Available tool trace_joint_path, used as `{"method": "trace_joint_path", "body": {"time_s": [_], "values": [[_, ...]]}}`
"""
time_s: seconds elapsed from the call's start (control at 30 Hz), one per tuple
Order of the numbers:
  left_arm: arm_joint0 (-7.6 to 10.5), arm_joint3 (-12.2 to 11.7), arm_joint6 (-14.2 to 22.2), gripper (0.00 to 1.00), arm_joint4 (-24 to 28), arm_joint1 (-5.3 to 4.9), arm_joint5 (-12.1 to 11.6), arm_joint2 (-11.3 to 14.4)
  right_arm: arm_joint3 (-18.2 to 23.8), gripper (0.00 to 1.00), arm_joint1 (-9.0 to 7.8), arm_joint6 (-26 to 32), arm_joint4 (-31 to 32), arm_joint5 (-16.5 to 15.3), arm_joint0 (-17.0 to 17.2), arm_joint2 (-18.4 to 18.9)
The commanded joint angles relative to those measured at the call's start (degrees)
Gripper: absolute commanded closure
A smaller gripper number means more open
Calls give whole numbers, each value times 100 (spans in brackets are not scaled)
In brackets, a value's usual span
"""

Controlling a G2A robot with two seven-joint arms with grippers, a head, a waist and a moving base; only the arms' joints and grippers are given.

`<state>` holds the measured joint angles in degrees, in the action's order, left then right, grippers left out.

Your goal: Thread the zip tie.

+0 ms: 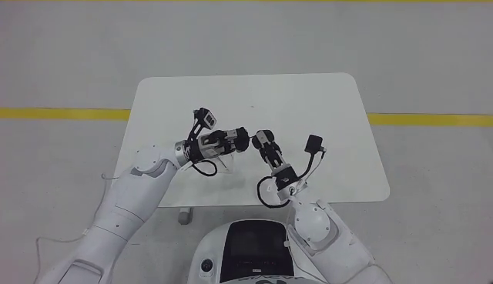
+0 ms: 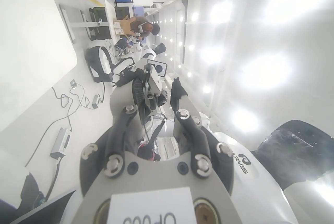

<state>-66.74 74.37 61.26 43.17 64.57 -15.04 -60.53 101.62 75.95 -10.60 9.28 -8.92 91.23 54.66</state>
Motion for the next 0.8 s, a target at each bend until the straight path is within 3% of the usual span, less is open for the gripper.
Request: {"method": "trace_joint_path", "body": {"time_s": [0.0,0.13,0.43,0.63,0.73,0.77], "values": [[-1,1,0,81,-6,-1,8,7,6,100,7,21,16,9,4,-4],[-3,0,-1,87,-16,-3,27,24,6,100,23,56,46,28,11,-17],[4,-12,5,89,-37,-7,72,58,28,100,51,93,141,46,41,-13],[8,-23,13,100,-58,-12,93,75,44,100,69,108,178,63,77,-6],[16,-33,21,100,-88,-17,113,84,53,100,78,112,171,71,97,6],[18,-34,22,100,-90,-18,115,85,56,58,80,119,158,76,104,13]]}}
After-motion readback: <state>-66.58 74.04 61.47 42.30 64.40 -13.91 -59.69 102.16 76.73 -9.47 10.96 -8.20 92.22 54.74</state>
